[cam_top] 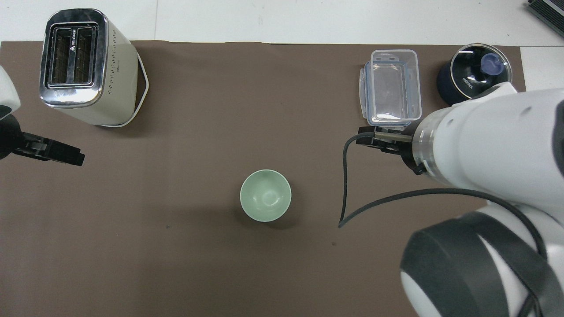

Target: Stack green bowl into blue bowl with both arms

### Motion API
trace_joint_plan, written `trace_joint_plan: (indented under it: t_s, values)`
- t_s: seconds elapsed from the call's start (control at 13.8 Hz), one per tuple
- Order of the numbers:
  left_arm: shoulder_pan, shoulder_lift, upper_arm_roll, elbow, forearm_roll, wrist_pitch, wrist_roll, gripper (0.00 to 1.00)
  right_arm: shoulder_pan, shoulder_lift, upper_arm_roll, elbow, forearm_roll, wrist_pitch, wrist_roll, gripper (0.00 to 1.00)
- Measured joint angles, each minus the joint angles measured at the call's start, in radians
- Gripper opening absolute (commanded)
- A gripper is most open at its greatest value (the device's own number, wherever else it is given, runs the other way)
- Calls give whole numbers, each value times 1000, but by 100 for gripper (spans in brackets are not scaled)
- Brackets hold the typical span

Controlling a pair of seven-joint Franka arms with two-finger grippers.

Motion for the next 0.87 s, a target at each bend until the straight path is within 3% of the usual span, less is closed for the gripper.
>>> trace_joint_plan:
  t_s: [0.22, 0.44, 0.73, 0.87]
  values:
    - [0, 0, 0, 9, 0, 7, 0, 100, -21, -22, -39, 30, 0, -18, 0, 100]
    - [0, 0, 1, 13, 3, 8, -1, 100, -30, -74, -142, 37, 51, -69, -8, 100]
    - [0, -1, -1, 14, 12, 7, -2, 100, -35, -112, -307, 37, 77, -165, -214, 100]
    - [0, -5, -1, 14, 12, 5, -2, 100, -37, -112, -351, 34, 76, -226, -358, 100]
